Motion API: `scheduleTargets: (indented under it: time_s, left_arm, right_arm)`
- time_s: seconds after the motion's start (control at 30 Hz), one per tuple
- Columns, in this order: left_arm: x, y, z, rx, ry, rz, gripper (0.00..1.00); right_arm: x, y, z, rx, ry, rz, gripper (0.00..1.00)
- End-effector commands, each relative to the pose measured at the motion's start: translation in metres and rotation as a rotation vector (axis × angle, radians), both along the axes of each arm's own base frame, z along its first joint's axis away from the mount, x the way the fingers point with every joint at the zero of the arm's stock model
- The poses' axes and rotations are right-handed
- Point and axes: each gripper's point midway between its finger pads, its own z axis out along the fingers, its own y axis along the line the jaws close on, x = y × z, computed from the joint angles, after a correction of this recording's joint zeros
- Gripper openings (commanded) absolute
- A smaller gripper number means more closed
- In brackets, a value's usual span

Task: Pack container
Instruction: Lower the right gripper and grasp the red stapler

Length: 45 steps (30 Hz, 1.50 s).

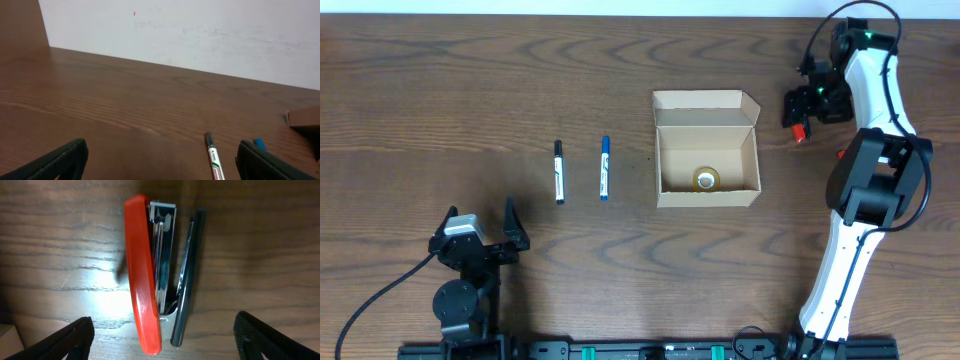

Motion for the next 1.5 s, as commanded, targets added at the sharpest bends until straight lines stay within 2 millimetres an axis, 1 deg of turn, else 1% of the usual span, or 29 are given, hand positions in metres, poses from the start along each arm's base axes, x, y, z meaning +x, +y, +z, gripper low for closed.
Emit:
scheduleTargets:
  time_s: [0.0, 0.23, 0.4, 0.6, 0.73, 0.77, 0.83, 0.87, 0.93, 1.1, 1.13, 1.2, 1.23, 1.4, 1.43, 1.47]
  left_arm:
    - [-0.0008, -0.0014, -0.0156, -0.004, 0.047, -0.008, 0.96]
    - [-0.0008, -0.0014, -0.0156, -0.004, 0.047, -0.008, 0.95]
    - [-0.0008, -0.0014, -0.0156, -0.004, 0.047, -0.008, 0.95]
    - [-0.0008, -0.0014, -0.0156, -0.004, 0.047, -0.008, 0.95]
    - [-0.0008, -0.0014, -0.0156, -0.004, 0.047, -0.008, 0.96]
    - [-0.0008, -0.0014, -0.0156, -0.004, 0.047, -0.008, 0.96]
    - [-0.0008, -0.0014, -0.0156, -0.004, 0.047, -0.008, 0.95]
    - [-0.0008, -0.0014, -0.0156, -0.004, 0.047, -0.008, 0.95]
    - [-0.0008, -0.0014, -0.0156, -0.004, 0.047, -0.008, 0.95]
    - [-0.0008, -0.0014, -0.0156, -0.004, 0.047, -0.008, 0.95]
    - [-0.0008, -0.0014, -0.0156, -0.004, 0.047, -0.008, 0.95]
    - [-0.0008, -0.0014, -0.0156, -0.004, 0.047, -0.008, 0.95]
    - [-0.0008, -0.0014, -0.0156, -0.004, 0.047, -0.008, 0.95]
    - [-0.0008, -0.0014, -0.0156, -0.004, 0.047, -0.008, 0.95]
    - [-0.0008, -0.0014, -0.0157, -0.004, 0.047, -0.008, 0.95]
    - [-0.0008, -0.0014, -0.0156, -0.004, 0.047, -0.008, 0.95]
  right_arm:
    - [-0.0057, 0.0022, -0.0155, 0.002, 0.036, 0.005, 0.83]
    - [-0.0084, 0.0025, -0.0197, 0.003, 0.046, 0.004, 0.83]
    - [-0.0088, 0.0032, -0.0204, 0.007, 0.048, 0.001, 0.75]
    - [-0.0087, 0.0036, -0.0205, 0.009, 0.047, -0.006, 0.76]
    - [-0.0076, 0.0075, -0.0206, 0.032, 0.042, -0.006, 0.75]
    - [-0.0074, 0.0077, -0.0206, 0.033, 0.041, -0.006, 0.73]
    - [-0.0064, 0.0078, -0.0206, 0.032, 0.037, -0.005, 0.57]
    - [-0.0059, 0.0078, -0.0207, 0.031, 0.035, -0.005, 0.52]
    - [-0.0057, 0.0078, -0.0207, 0.031, 0.034, -0.005, 0.38]
    - [-0.0039, 0.0084, -0.0207, 0.03, 0.027, -0.004, 0.12]
    - [-0.0037, 0.0086, -0.0207, 0.03, 0.027, -0.004, 0.09]
    - [-0.0031, 0.0094, -0.0207, 0.03, 0.025, -0.002, 0.08]
    - [-0.0027, 0.0095, -0.0207, 0.03, 0.023, -0.001, 0.06]
    - [-0.0022, 0.0097, -0.0207, 0.03, 0.022, -0.001, 0.07]
    - [-0.002, 0.0096, -0.0207, 0.03, 0.021, -0.001, 0.11]
    - [-0.002, 0.0096, -0.0207, 0.03, 0.021, 0.0, 0.26]
